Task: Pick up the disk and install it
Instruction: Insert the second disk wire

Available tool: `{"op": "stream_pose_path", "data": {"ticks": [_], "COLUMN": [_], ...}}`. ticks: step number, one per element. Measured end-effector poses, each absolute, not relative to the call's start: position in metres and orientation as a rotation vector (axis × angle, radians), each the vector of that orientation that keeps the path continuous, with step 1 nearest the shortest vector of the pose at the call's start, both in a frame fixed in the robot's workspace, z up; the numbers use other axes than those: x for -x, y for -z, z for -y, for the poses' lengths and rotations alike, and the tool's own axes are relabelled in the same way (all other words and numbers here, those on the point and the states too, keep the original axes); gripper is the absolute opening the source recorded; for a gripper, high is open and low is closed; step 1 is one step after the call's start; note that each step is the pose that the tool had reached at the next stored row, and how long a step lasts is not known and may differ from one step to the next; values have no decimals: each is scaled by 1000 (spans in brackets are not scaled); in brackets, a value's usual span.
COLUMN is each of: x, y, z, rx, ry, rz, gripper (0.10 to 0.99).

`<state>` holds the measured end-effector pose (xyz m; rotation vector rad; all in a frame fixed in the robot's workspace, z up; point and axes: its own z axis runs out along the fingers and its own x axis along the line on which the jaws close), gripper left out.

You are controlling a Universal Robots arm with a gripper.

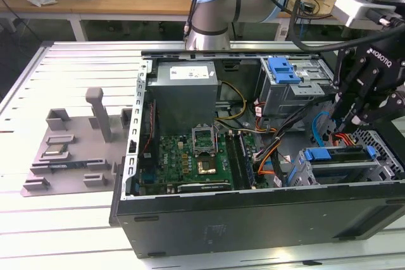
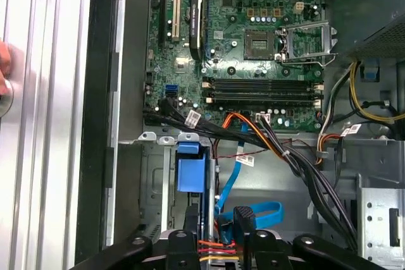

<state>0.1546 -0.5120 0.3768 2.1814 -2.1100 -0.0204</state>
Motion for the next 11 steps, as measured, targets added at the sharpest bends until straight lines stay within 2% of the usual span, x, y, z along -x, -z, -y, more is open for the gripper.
{"op": "stream_pose_path", "data": {"ticks": [2,3,4,11], "x": [-155,-155,-155,-156], "y": [-377,-376,-376,-373], "z": [512,512,512,525], "rx": [-2181,-2181,-2181,-2181], "ry": [20,20,20,20], "rz": [2110,2110,2110,2110], "gripper": [349,216,161,161]}}
